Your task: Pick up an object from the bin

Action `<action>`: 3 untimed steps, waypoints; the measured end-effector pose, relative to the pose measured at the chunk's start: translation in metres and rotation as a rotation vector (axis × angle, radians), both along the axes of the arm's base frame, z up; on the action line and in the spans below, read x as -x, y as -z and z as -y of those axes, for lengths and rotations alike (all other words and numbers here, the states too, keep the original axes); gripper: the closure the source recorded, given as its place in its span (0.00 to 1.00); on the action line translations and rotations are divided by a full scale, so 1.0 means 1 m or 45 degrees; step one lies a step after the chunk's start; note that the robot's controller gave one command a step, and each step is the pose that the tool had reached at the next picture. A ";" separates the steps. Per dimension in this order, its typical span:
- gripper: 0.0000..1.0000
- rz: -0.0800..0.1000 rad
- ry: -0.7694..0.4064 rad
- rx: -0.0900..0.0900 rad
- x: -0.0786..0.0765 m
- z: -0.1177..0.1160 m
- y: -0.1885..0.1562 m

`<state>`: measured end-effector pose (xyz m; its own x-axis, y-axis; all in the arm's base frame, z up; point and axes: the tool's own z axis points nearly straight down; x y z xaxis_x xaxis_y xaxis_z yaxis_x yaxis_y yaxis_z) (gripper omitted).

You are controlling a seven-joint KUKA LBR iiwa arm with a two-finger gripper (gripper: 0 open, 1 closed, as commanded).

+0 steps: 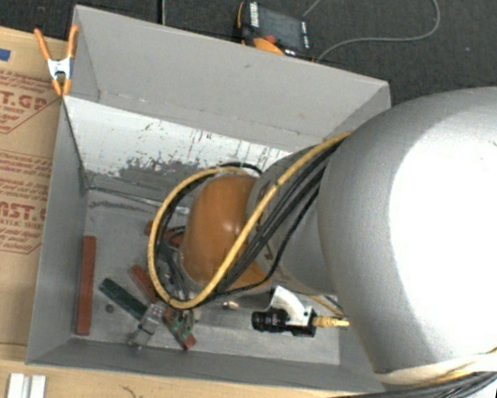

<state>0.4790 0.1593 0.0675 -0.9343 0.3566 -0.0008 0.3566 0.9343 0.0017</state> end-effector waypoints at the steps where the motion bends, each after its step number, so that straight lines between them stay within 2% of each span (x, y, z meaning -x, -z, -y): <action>1: 1.00 -0.002 -0.001 0.000 0.000 0.000 0.000; 2: 1.00 -0.004 -0.001 0.001 0.001 -0.001 -0.006; 3: 1.00 0.007 -0.003 -0.002 -0.001 -0.002 -0.130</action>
Offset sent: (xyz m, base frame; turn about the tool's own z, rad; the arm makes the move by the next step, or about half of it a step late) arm 0.0000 0.0000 0.0000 0.0000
